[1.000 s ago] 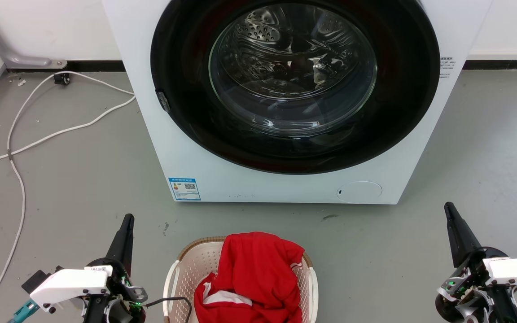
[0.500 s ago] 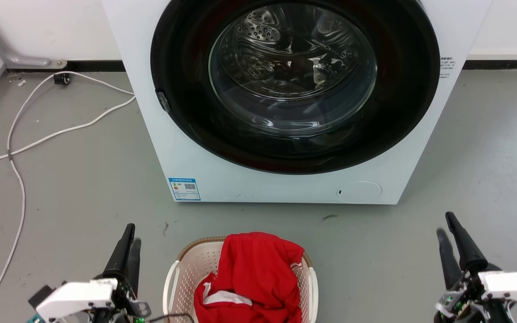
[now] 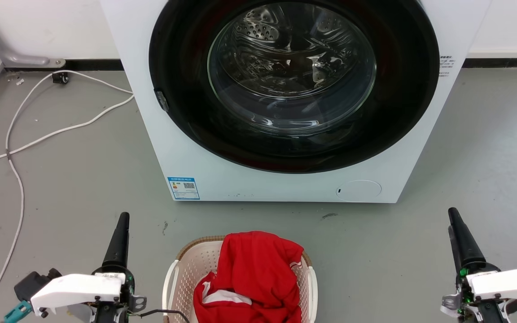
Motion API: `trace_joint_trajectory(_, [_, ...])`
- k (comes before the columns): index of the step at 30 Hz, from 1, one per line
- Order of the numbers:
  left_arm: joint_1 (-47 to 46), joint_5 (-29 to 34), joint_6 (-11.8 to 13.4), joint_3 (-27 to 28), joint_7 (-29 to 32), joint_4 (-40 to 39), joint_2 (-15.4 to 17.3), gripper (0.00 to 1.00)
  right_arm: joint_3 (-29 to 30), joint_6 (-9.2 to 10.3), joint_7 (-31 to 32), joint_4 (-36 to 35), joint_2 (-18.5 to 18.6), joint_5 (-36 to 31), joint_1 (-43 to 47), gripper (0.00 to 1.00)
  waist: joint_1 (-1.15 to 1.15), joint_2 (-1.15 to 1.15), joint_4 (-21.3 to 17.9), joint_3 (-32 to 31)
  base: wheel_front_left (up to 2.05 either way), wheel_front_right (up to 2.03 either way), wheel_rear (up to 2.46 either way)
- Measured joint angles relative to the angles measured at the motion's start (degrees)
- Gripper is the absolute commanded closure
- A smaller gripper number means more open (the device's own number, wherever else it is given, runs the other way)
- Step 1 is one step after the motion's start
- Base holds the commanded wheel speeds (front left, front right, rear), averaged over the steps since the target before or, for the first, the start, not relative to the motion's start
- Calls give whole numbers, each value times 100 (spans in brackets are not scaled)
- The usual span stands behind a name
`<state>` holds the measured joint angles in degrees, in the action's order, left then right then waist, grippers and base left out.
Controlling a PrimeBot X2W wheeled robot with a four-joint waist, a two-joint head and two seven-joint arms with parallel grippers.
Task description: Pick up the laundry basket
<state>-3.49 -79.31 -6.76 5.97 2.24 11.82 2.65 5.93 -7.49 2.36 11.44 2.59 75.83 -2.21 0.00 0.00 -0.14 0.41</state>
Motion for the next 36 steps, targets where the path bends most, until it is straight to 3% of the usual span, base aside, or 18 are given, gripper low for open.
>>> trace_joint_trajectory(18, [101, 2064, 401, -346, -410, -425, 3, 0, -266, 0, -409, -453, 1, -2502, 172, 0, 0, 0, -24, 8, 0, 0, 0])
trace_joint_trajectory(36, [211, 3462, 549, -457, -755, -633, 7, 0, -350, 0, -749, -665, 2, -4114, 346, 0, 0, 0, -39, 17, 0, 0, 0])
